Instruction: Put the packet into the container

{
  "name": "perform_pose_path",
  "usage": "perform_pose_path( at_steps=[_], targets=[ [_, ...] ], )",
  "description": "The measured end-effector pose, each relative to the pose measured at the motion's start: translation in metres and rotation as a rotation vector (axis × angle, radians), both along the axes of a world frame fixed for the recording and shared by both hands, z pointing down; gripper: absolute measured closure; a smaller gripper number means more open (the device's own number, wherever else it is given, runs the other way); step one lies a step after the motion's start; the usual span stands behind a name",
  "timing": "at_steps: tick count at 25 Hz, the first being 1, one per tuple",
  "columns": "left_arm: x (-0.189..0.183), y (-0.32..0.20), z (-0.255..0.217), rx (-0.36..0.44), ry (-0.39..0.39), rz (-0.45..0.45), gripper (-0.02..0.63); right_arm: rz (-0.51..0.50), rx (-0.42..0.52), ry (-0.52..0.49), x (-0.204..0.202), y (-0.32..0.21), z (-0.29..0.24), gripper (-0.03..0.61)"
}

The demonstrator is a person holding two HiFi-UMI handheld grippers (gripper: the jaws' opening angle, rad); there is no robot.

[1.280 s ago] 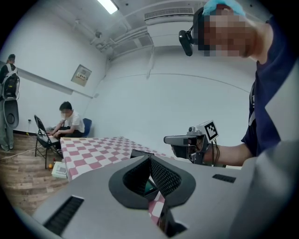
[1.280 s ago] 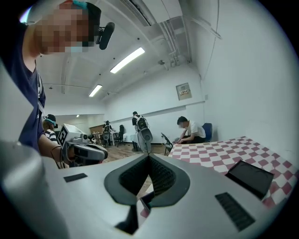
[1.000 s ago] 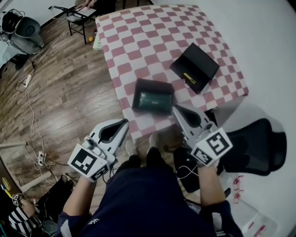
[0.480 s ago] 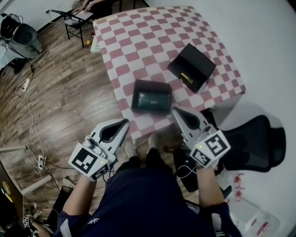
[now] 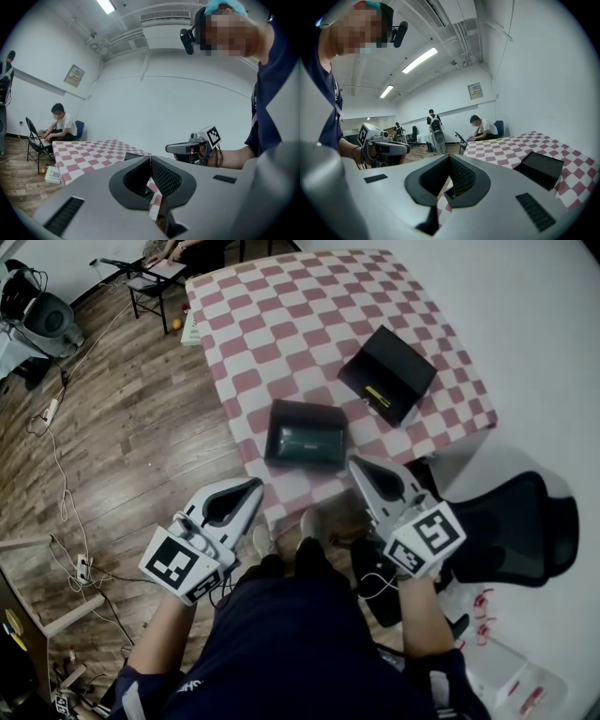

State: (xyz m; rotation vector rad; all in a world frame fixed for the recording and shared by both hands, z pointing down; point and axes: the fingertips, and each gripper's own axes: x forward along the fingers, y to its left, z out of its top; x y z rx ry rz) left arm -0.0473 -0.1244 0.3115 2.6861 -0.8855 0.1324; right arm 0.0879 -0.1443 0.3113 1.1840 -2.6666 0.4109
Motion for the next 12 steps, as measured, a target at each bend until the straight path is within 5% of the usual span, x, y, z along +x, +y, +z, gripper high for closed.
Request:
perform_pose_path(
  at_steps=[12],
  targets=[
    [0.0077, -0.0075, 0.0035, -0.009, 0.005, 0.006, 0.577, -0.013, -0.01, 0.019, 0.0001, -0.0058, 0.0064, 0.565]
  ],
)
